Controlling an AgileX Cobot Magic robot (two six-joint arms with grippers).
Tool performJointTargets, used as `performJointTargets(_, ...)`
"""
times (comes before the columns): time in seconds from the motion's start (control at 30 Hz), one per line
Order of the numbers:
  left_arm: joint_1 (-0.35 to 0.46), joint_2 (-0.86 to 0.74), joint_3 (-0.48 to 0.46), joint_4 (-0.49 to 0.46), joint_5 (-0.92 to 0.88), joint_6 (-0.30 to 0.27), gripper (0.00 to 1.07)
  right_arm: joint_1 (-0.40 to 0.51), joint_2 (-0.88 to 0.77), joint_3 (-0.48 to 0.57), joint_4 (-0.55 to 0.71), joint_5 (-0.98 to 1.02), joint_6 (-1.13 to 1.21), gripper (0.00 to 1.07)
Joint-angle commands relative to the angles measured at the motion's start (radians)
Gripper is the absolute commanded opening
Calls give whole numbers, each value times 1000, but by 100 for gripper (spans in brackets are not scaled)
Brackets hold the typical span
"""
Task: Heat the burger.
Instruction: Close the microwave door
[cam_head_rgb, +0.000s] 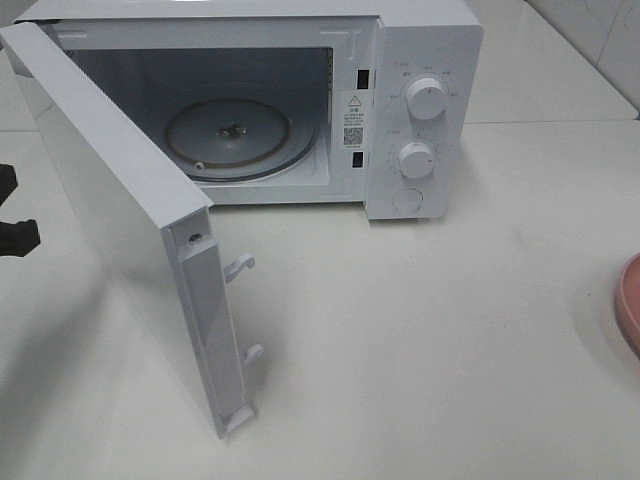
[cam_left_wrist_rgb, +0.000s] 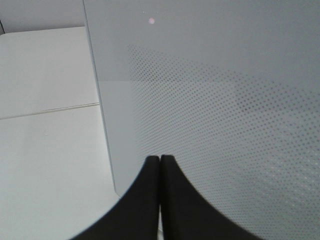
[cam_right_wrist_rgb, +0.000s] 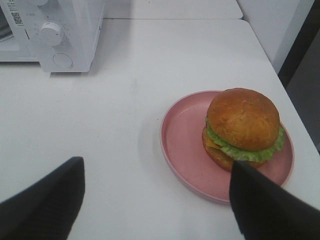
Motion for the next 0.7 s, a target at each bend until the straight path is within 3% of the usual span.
performJointTargets(0.03,-45,18,-10,-44,-41,7,0,-3,-26,2,4,-5,-13,76)
performJointTargets(0.17,-122,74,-10,-136,-76,22,0,-3,-26,2,4,-5,-13,76)
performJointTargets(0.7,-286,201,-94,-194,-106,22,0,-3,-26,2,4,-5,-13,76)
